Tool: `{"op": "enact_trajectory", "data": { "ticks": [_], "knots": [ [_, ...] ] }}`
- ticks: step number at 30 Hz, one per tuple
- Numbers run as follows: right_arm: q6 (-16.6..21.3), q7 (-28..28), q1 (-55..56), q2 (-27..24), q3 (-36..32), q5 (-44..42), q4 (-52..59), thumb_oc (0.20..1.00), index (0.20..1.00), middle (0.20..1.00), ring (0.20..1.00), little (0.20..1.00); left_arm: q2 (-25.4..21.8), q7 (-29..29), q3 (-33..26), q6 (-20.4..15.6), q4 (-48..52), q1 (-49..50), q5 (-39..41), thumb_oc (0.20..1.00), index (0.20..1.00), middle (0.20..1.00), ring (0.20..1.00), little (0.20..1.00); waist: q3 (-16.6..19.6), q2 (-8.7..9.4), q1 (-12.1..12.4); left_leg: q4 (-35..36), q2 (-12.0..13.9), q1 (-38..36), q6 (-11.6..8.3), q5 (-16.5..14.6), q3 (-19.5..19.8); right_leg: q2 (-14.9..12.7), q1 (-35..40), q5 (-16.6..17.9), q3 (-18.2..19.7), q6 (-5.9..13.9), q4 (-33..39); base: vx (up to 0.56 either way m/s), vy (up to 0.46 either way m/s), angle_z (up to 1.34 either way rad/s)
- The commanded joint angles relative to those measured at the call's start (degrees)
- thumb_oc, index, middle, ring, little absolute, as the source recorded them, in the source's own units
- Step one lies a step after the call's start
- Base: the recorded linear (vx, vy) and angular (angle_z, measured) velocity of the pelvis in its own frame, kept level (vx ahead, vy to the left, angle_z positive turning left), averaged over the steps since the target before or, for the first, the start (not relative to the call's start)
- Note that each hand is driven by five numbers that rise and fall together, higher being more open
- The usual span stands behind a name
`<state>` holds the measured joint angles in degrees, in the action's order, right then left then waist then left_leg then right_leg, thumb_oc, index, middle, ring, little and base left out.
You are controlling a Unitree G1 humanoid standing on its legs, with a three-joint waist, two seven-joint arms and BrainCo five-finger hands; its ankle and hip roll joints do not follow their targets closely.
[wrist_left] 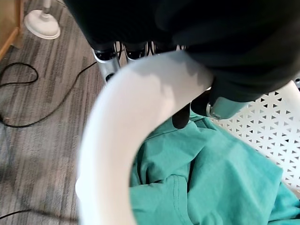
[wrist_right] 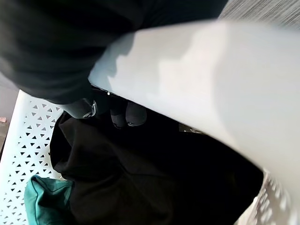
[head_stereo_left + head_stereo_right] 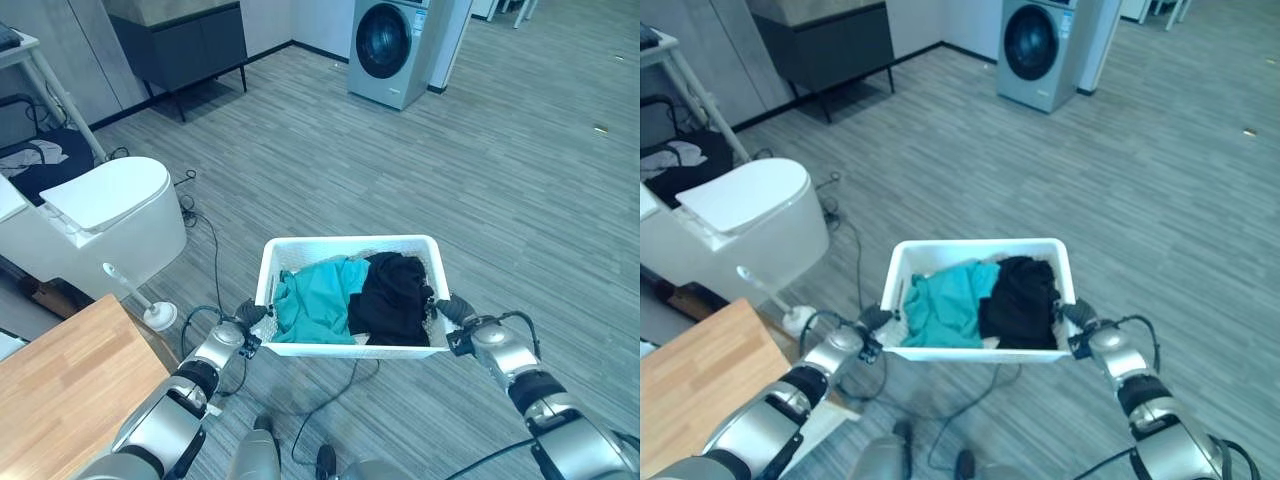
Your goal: Grab the laundry basket,head to the washer,open it,put in the laundry and shut it.
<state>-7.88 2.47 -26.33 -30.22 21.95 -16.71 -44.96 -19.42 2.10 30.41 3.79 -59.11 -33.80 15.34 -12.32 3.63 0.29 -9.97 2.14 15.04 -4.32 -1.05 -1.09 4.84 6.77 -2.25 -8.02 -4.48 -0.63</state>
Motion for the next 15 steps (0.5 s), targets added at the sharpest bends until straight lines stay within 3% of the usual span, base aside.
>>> {"op": "enact_trajectory", "data": {
  "ticks": [1,6,7,8,9,10,11,12,15],
  "knots": [
    [5.7,-1.4,0.3,-3.6,-4.0,-1.5,4.9,0.200,0.200,0.200,0.200,0.200,1.0,1.4,2.3,-3.5,0.5,-7.6,0.4,0.200,0.200,0.200,0.200,0.200,1.6,-2.96,2.8,7.8,-0.7,-2.2,1.38,6.9,4.4,-2.7,-1.2,-3.4,4.4,6.78,-4.1,0.20,0.055,-0.08],
    [5.4,-1.1,0.8,-2.4,-4.1,-0.7,4.2,0.200,0.200,0.200,0.200,0.200,0.5,1.1,2.3,-3.9,1.3,-6.2,0.5,0.200,0.200,0.200,0.200,0.200,3.0,-3.52,3.8,5.2,-1.2,-2.6,1.93,7.4,4.1,-3.3,2.6,-6.1,7.2,7.19,-4.6,0.38,0.165,-0.25],
    [5.5,-0.9,0.7,-2.1,-4.0,-0.6,3.6,0.200,0.200,0.200,0.200,0.200,0.2,1.2,2.1,-4.0,1.3,-5.8,0.3,0.200,0.200,0.200,0.200,0.200,3.7,-3.31,4.2,3.5,-2.1,-2.4,2.31,6.4,4.8,-3.8,3.0,-6.6,8.2,7.40,-6.1,0.44,0.235,-0.46],
    [5.3,-0.7,1.4,-1.4,-4.6,-0.3,3.4,0.200,0.200,0.200,0.200,0.200,-0.6,0.9,1.7,-3.9,2.0,-4.6,0.1,0.200,0.200,0.200,0.200,0.200,4.8,-2.85,4.7,1.7,-3.2,-3.9,3.97,3.5,4.2,-4.9,2.7,-6.9,8.6,8.68,-11.7,0.55,0.300,-0.58],
    [5.2,-0.4,1.7,-1.1,-4.9,0.1,3.4,0.200,0.200,0.200,0.200,0.200,-1.0,1.0,1.6,-3.9,2.5,-4.3,0.1,0.200,0.200,0.200,0.200,0.200,4.8,-2.49,4.8,0.5,-3.5,-5.0,5.04,2.0,3.1,-5.6,1.1,-5.2,8.5,9.81,-18.0,0.38,0.209,-0.68],
    [5.2,-0.4,1.7,-1.1,-4.9,0.1,3.4,0.200,0.200,0.200,0.200,0.200,-1.0,1.0,1.6,-3.8,2.5,-4.3,0.1,0.200,0.200,0.200,0.200,0.200,5.0,-2.58,4.9,0.6,-3.4,-4.8,5.01,2.1,3.1,-5.5,0.9,-5.1,8.6,9.79,-18.0,0.23,0.142,-0.53],
    [5.0,-0.2,1.6,-0.7,-5.1,0.3,3.2,0.200,0.200,0.200,0.200,0.200,-1.3,1.1,1.3,-3.8,2.8,-4.1,0.2,0.200,0.200,0.200,0.200,0.200,4.6,-2.41,4.5,-0.6,-3.7,-6.0,6.02,0.5,2.0,-6.3,-1.3,-1.7,8.4,11.29,-24.7,0.25,0.186,-0.39],
    [4.7,0.0,1.2,-0.3,-5.0,0.9,3.3,0.200,0.200,0.200,0.200,0.200,-1.8,1.1,0.8,-3.7,2.8,-3.6,-0.1,0.200,0.200,0.200,0.200,0.200,4.1,-3.34,3.7,-0.2,-3.2,-9.1,7.25,-1.0,0.5,-7.1,-6.0,2.8,6.5,13.72,-33.1,0.25,0.187,-0.29],
    [4.7,0.1,0.6,0.1,-5.0,1.2,2.9,0.200,0.200,0.200,0.200,0.200,-1.7,1.0,0.8,-3.5,2.3,-3.8,-0.2,0.200,0.200,0.200,0.200,0.200,3.5,-4.17,3.1,0.3,-3.2,-12.2,7.93,-2.1,-0.6,-9.3,-9.4,4.1,3.6,14.03,-37.2,0.24,0.161,-0.29]
  ]
}}
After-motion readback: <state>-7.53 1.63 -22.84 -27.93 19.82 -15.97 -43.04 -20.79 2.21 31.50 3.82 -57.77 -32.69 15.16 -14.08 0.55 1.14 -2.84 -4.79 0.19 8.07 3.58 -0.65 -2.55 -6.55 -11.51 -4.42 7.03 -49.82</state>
